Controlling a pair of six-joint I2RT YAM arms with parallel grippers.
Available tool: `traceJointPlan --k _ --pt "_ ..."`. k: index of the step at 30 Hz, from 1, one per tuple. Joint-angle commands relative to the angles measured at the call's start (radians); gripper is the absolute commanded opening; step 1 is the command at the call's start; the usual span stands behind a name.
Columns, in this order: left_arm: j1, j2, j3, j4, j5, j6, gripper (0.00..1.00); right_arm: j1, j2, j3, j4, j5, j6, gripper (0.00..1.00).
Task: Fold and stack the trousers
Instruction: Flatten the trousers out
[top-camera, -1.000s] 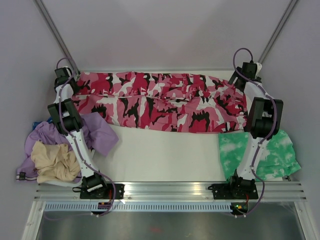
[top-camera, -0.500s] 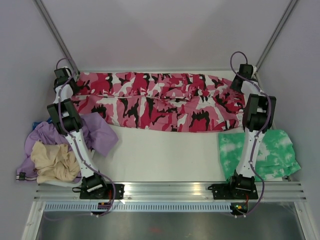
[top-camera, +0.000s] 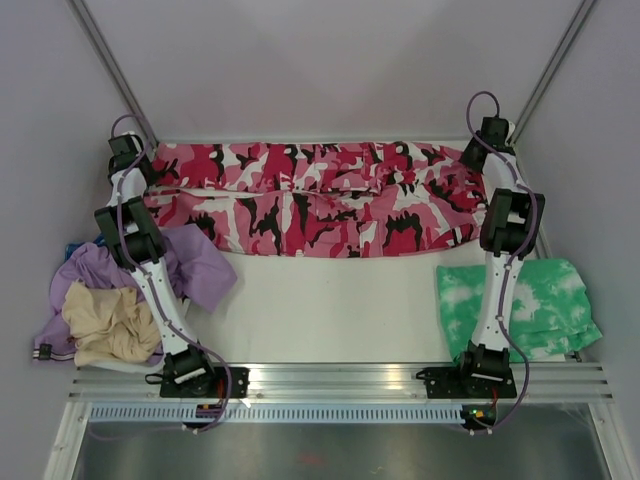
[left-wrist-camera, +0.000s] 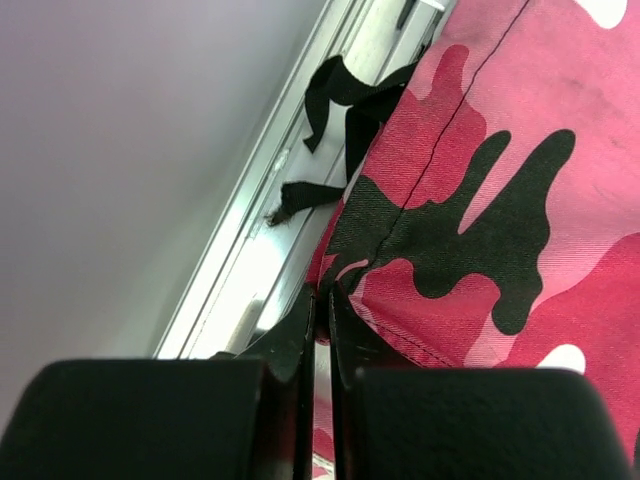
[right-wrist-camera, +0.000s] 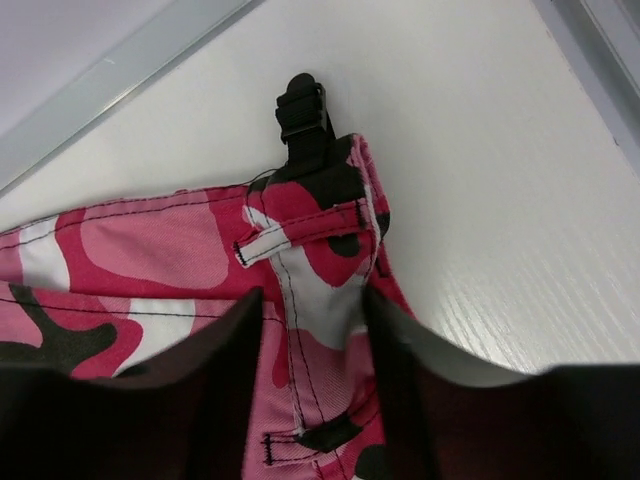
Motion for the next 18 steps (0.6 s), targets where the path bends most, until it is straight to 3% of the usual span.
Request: traceJointPlan --k 1,2,5,10,13,14,16,18 --pt "0.005 -0.052 -0.001 0.083 -0.033 -0.050 0.02 -0.034 0.032 0.013 -0.018 -0.052 0.025 0.56" --pt "0.004 -0.049 0.004 0.086 -0.032 -0.065 0.02 -0.031 0.025 0.008 -0.007 -0.078 0.002 0.70" --pt "0.002 -0.043 0.029 0.087 -0.010 -0.090 0.02 -0.008 -0.024 -0.006 0.007 -0.137 -0.104 0.94" --pt "-0.005 -0.099 0.023 0.086 0.034 -0.139 0.04 0.023 -0.181 -0.059 0.016 -0.155 -0.201 0.98" --pt "-0.018 -0.158 -0.045 0.130 0.077 -0.180 0.27 0.023 -0.300 -0.130 0.042 -0.227 -0.190 0.98" --pt "-0.028 -0.210 -0.101 0.150 0.077 -0.190 0.47 0.023 -0.329 -0.166 0.051 -0.249 -0.189 0.98" --pt "-0.045 -0.260 -0.154 0.207 0.063 -0.191 0.62 0.023 -0.420 -0.199 0.053 -0.310 -0.189 0.98" --pt "-0.051 -0.331 -0.213 0.227 0.056 -0.196 0.99 0.023 -0.509 -0.263 0.063 -0.347 -0.192 0.98"
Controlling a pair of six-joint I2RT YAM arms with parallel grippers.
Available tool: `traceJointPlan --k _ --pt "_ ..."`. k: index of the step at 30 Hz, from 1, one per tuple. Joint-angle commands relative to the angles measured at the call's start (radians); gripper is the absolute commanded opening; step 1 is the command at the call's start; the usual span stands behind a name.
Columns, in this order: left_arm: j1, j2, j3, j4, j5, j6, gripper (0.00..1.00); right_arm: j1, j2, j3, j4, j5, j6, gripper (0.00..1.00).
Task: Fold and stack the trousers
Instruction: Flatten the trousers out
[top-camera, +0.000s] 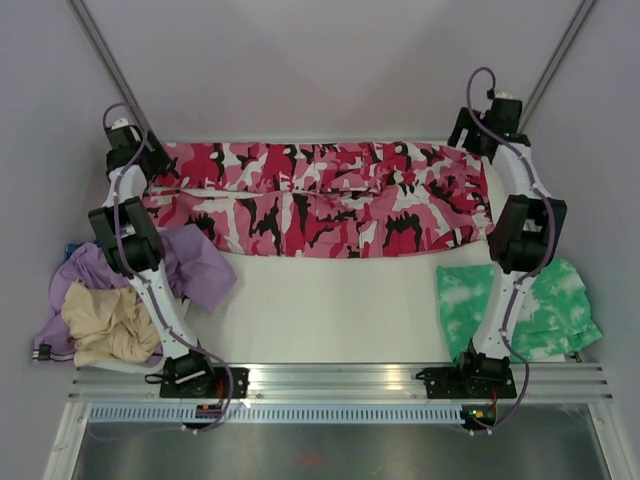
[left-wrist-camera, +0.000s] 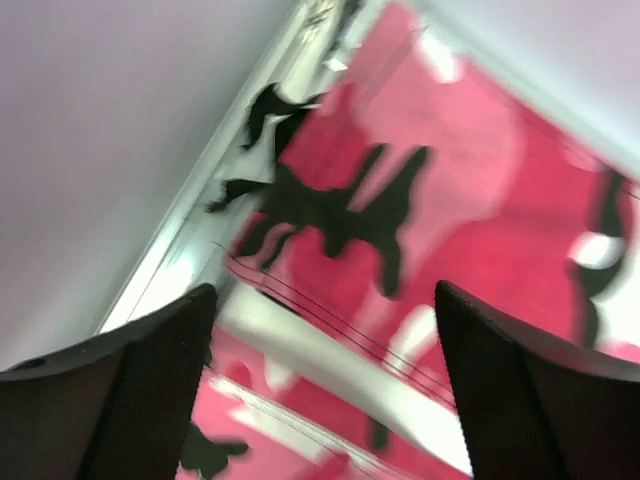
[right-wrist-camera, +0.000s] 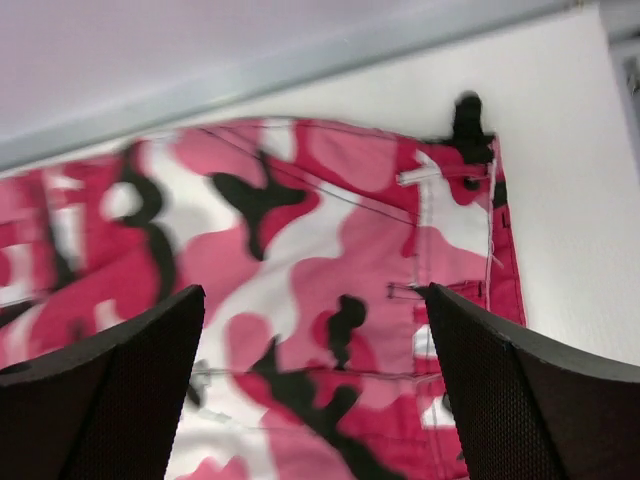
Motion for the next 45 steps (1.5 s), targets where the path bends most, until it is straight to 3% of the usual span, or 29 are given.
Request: traceJointPlan --k 1,8,13,18,21,29,35,39,45 --pt "-0.024 -0.190 -0.069 0.123 0.008 -0.063 1.00 -0.003 -0.230 -0.065 0.057 -0.149 -0.029 0.98" --pt "-0.027 -0.405 -0.280 0.124 0.084 -0.132 1.00 -0.003 -0.517 -0.451 0.198 -0.186 0.042 0.98" --pt "-0.027 -0.621 -0.421 0.049 0.115 -0.157 1.00 -0.004 -0.710 -0.595 0.184 -0.151 0.085 0.98" --pt "-0.026 -0.874 -0.645 0.112 0.136 -0.169 1.00 -0.004 -0.919 -0.743 0.196 -0.111 0.112 0.98" --pt "-0.026 -0.994 -0.744 0.134 0.115 -0.273 1.00 -0.004 -1.008 -0.812 0.189 -0.106 0.143 0.98" --pt "-0.026 -1.100 -0.748 -0.155 0.184 -0.508 1.00 -0.006 -1.167 -0.946 0.130 -0.151 0.238 0.98" --pt "-0.026 -1.241 -0.917 -0.024 0.344 -0.447 1.00 -0.006 -1.244 -1.030 0.180 -0.135 0.278 0.98" --pt "-0.026 -1.188 -0.871 -0.082 0.394 -0.413 1.00 -0.006 -1.203 -1.009 0.163 -0.138 0.301 0.98" --pt "-0.026 -1.115 -0.787 -0.239 0.357 -0.355 1.00 -0.006 -1.183 -1.038 0.163 -0.126 0.298 0.98"
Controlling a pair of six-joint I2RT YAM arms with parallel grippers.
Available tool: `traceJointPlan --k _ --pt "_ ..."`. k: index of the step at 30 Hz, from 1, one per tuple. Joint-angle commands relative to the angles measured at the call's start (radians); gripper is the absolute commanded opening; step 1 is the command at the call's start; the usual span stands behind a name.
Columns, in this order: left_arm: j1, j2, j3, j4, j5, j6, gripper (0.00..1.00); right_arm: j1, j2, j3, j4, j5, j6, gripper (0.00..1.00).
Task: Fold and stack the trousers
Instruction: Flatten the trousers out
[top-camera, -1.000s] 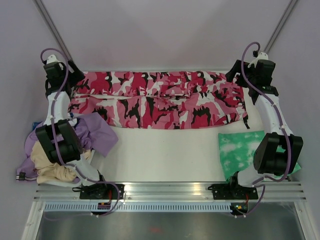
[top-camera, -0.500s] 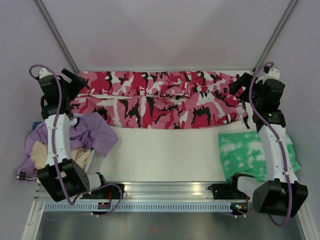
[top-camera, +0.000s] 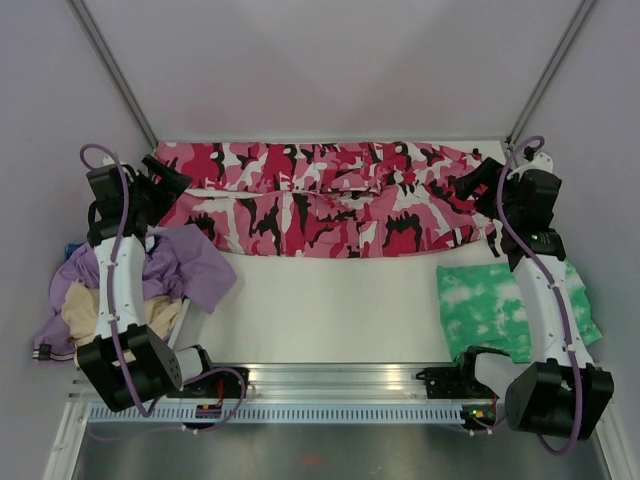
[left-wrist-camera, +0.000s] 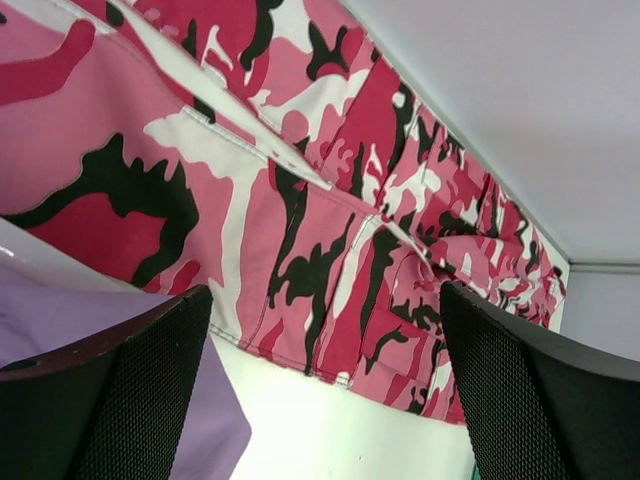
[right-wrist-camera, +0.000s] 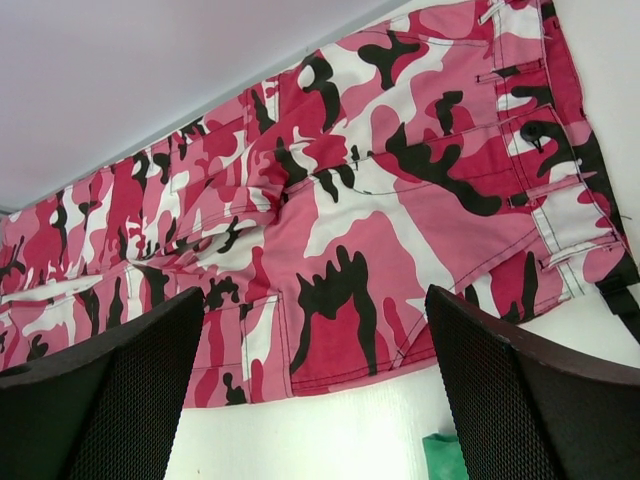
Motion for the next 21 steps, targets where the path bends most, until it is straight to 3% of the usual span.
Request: traceJointPlan --k 1,7,15,21 --pt "0.005 0.006 0.054 -0.080 0.014 0.050 1.00 -0.003 -0.004 -0.014 0.026 0.010 0.023 0.98" --pt "0.004 -0.011 0.034 -0.060 -0.022 0.058 1.00 -0.003 0.023 -0.008 0.027 0.033 0.023 0.98" --pt "0.005 0.130 0.214 -0.224 -0.121 0.059 1.00 -0.003 0.094 -0.014 0.023 0.086 0.093 0.98" --pt "0.004 0.185 0.227 -0.227 -0.125 0.067 1.00 -0.003 0.120 -0.022 0.026 0.117 0.104 0.98"
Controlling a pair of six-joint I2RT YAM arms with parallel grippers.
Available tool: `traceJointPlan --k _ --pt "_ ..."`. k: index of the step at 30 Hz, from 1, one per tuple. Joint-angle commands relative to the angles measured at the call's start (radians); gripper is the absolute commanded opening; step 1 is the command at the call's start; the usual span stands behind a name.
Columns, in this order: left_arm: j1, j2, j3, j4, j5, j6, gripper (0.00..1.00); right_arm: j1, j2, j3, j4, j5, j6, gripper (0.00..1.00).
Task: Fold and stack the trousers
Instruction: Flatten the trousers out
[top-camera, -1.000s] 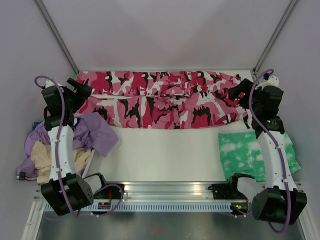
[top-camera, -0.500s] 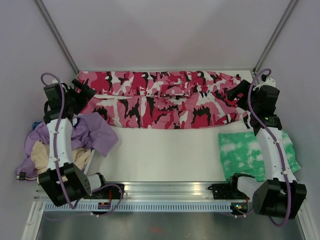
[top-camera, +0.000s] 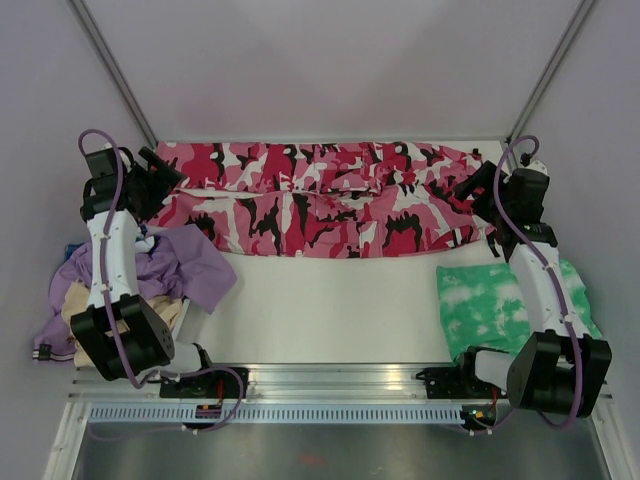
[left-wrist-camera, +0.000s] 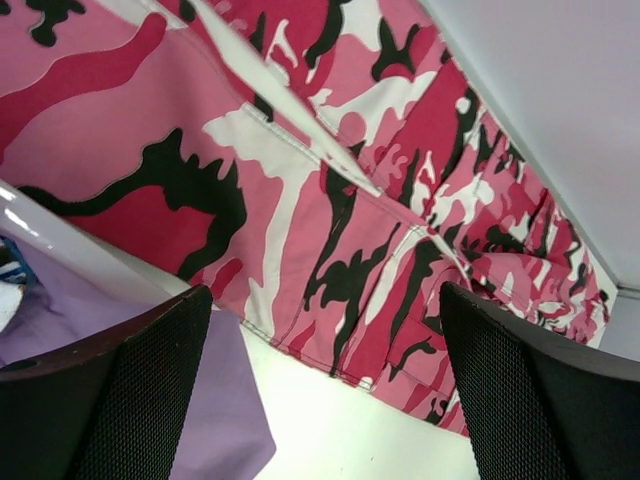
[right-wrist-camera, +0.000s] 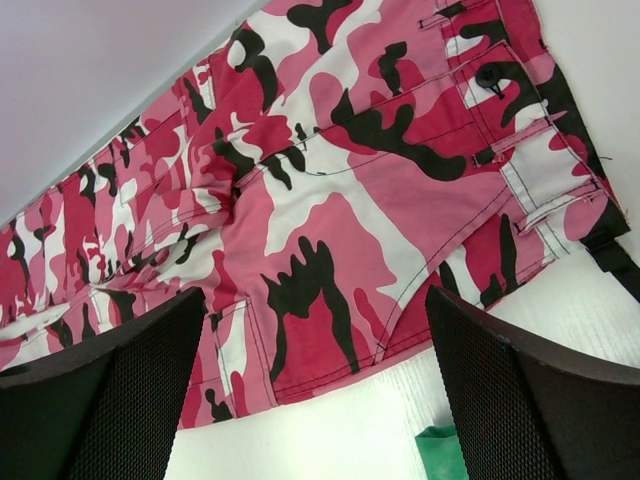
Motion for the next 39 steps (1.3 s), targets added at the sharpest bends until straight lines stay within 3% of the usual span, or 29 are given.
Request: traceJointPlan --k 1,9,19,28,35,39 --pt "0.002 0.013 0.024 -0.050 -0.050 0.038 1.00 -0.003 0.013 -0.006 0.032 0.035 0.032 0.98" --pt "0.005 0.080 0.119 -0.149 -0.202 -0.022 1.00 -0.003 0.133 0.024 0.046 -0.020 0.089 0.98" --pt "0.005 0.468 0.488 -0.393 -0.351 -0.161 1.00 -0.012 0.242 0.165 -0.069 0.084 0.144 0.98" --pt "0.050 0.513 0.340 -0.312 -0.311 -0.270 1.00 -0.010 0.234 0.140 -0.103 0.164 0.284 0.98" --pt "0.051 0.605 0.330 -0.323 -0.287 -0.390 0.98 -0.010 0.240 0.116 -0.128 0.274 0.319 0.98" --pt "0.054 0.643 0.373 -0.454 -0.383 -0.460 0.96 -0.012 0.269 0.123 -0.089 0.279 0.362 0.98"
